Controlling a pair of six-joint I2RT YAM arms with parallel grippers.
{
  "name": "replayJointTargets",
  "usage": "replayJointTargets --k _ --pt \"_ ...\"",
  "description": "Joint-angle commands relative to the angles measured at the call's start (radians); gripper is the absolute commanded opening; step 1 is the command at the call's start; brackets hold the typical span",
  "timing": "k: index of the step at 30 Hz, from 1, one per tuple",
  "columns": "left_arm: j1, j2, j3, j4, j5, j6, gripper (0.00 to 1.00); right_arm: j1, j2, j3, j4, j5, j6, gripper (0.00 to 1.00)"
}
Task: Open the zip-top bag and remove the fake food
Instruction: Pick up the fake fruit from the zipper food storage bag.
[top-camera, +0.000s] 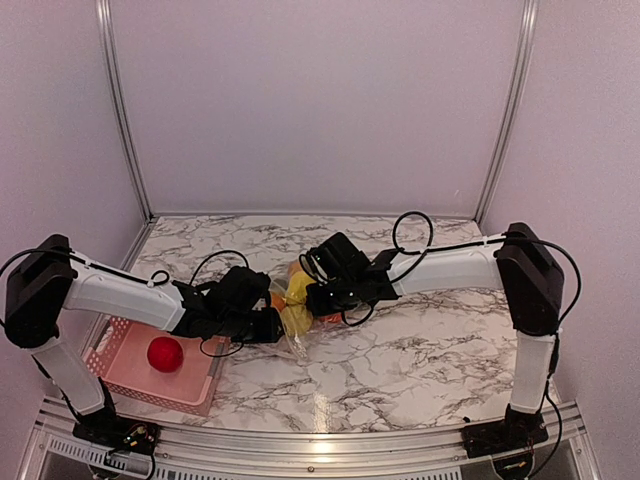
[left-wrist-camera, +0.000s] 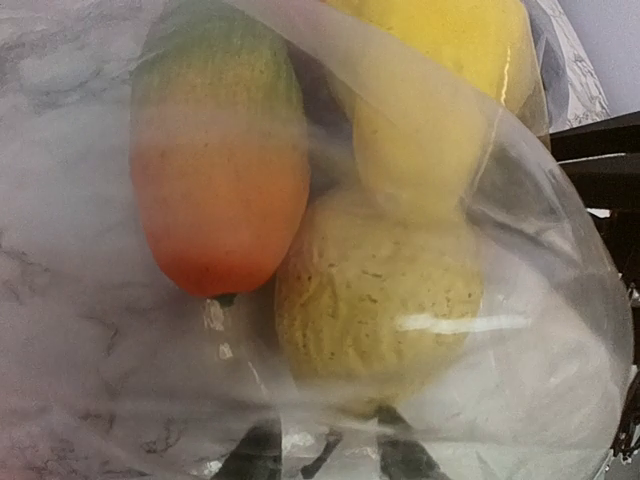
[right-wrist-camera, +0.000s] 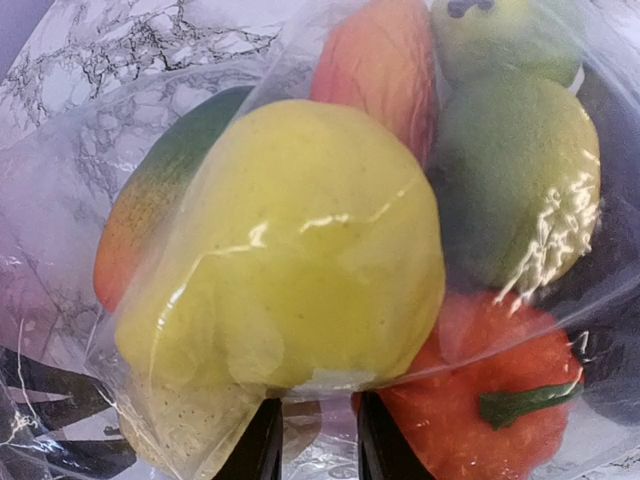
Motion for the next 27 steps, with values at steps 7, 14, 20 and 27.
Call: replayJointTargets --k 7,14,20,27 --pt "-0.022 -0.014 -0.011 0.003 0.036 0.014 0.34 -0.010 0.041 -0.014 -0.032 0.019 -0.010 0.25" --pt "-0.035 -0.004 -0.020 0.011 0.052 0.004 0.31 -0.010 0.042 -0.018 -0.030 0.024 -0.009 0.25" --pt "-0.042 -0.016 -0.028 0.008 0.047 -0.001 0.31 -0.009 0.043 -0.021 -0.028 0.025 -0.008 0.25" --pt "-0.042 0.016 -0.020 0.010 0.046 0.000 0.27 -0.009 0.043 -0.022 -0.025 0.030 -0.009 0.25"
